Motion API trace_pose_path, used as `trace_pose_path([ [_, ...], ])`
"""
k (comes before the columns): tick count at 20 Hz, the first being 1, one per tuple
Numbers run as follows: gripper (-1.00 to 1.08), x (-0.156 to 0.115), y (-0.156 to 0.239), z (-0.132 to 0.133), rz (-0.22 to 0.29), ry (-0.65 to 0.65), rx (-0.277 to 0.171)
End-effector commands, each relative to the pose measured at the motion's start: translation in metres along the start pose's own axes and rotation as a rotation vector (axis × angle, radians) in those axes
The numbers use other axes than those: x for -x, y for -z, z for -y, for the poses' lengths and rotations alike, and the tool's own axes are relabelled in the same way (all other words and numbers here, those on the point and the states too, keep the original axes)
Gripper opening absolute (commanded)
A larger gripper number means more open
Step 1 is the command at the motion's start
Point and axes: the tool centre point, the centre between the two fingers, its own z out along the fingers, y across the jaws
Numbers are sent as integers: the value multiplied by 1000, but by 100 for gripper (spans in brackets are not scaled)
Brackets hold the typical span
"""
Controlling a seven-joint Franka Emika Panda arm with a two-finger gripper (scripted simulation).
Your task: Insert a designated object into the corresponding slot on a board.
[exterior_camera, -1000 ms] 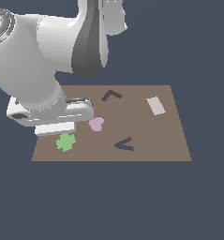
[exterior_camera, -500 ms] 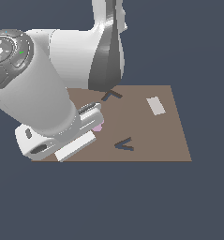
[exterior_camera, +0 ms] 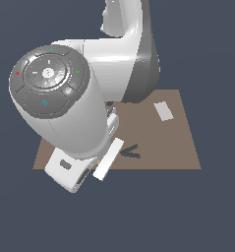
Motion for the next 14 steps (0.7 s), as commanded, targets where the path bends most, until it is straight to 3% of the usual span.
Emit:
trace_pose_path([
  [1,-100,-14,1,5,0,104,0],
  [14,-100,-65,2,43,0,541,-1],
])
